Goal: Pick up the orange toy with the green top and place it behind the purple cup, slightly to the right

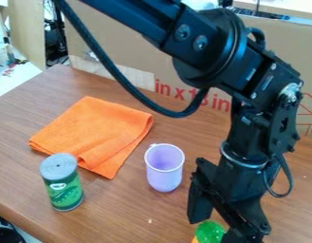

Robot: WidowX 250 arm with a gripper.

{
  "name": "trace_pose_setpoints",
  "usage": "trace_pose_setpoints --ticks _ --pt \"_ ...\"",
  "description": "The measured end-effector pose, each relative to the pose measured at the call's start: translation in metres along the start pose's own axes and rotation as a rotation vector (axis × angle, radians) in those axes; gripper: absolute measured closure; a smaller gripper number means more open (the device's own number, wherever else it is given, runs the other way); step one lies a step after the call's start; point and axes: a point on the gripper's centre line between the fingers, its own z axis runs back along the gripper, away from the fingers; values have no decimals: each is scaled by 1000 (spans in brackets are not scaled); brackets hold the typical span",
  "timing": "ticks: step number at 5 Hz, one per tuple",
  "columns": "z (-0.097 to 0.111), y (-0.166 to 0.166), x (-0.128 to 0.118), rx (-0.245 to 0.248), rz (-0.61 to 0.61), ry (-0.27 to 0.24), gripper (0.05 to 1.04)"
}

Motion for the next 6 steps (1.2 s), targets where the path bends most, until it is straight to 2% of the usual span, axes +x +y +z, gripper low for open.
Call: trace_pose_setpoints --ticks 2,3,4,5,6 --pt "-15 0 0 -7 -15 50 121" --pt "-15 -1 -2 -21 -13 60 382" --pt "-15 3 -3 -28 -2 64 443" --pt "-7 3 -3 -38 -12 41 443" --pt "33 16 5 -35 13 -63 443"
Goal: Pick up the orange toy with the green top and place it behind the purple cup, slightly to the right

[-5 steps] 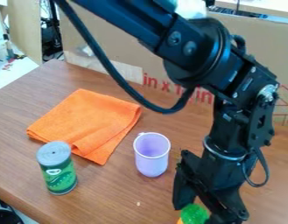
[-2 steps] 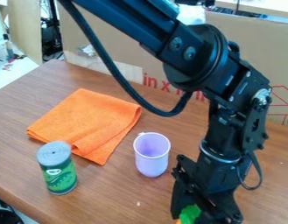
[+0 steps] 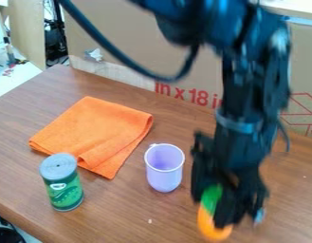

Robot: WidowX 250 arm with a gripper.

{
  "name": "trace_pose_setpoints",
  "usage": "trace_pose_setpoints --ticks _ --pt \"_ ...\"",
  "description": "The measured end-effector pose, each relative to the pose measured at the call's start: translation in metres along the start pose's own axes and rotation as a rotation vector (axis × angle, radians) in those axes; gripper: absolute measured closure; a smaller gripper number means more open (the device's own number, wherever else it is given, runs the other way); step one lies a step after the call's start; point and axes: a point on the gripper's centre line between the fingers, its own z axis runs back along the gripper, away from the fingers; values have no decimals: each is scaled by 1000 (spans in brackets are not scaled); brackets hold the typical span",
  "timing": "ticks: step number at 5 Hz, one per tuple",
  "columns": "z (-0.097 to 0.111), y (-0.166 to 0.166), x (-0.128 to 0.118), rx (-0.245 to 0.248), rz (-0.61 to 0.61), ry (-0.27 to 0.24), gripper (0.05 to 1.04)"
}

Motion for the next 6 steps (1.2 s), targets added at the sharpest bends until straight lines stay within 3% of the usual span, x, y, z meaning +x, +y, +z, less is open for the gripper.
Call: trace_pose_setpoints --ticks 2,3,6 --pt "53 36 23 25 22 -106 443" --pt "58 59 38 40 10 -96 443" --pt "14 115 63 58 19 -15 443"
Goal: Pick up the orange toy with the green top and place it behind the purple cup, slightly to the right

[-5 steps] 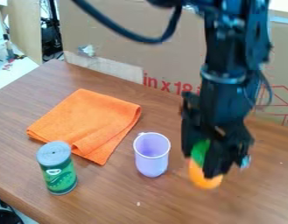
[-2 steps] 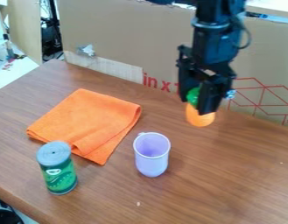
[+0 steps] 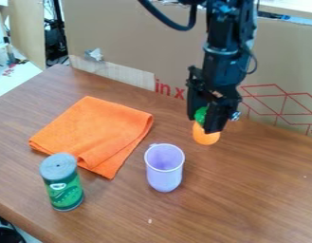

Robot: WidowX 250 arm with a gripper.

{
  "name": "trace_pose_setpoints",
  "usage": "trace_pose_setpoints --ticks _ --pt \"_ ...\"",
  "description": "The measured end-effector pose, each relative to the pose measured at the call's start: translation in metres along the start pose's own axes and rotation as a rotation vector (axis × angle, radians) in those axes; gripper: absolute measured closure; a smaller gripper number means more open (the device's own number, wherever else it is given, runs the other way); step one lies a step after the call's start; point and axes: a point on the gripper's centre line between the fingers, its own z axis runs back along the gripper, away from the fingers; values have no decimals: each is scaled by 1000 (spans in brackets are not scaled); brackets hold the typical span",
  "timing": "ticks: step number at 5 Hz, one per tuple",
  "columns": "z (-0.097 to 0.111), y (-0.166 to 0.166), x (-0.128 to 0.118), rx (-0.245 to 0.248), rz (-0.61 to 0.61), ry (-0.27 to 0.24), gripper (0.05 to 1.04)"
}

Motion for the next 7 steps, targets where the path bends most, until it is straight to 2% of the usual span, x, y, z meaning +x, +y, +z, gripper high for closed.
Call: trace_pose_setpoints --ticks 2,3,5,6,7 --pt "-25 18 15 -14 18 4 444" --pt "-38 18 15 -34 18 41 443" --pt "-45 25 13 -77 65 29 443" --pt "-44 24 9 -85 71 34 399" --pt "-31 30 -1 -75 96 7 118"
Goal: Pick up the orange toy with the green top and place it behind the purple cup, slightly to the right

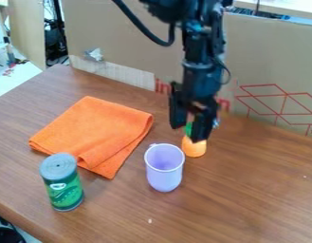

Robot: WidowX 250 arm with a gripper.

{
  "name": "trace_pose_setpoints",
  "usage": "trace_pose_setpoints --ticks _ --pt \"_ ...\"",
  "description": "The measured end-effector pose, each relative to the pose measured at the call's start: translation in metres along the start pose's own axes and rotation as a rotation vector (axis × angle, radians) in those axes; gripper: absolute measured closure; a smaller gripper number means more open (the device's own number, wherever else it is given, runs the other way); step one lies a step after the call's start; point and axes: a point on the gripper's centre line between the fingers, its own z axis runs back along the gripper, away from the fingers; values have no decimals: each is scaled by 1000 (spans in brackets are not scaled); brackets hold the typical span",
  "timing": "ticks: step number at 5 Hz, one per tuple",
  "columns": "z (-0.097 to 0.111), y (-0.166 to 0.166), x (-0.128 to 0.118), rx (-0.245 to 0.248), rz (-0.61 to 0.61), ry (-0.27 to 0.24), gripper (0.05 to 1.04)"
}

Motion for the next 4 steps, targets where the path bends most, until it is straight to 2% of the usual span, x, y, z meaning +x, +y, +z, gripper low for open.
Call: trace_pose_setpoints --ticks 1,2,3,4 --pt "36 3 -9 35 31 -102 77" --pt "50 4 -25 45 60 -120 81" --pt "66 1 -71 55 57 -96 81" --pt "83 -2 -115 93 65 -118 81"
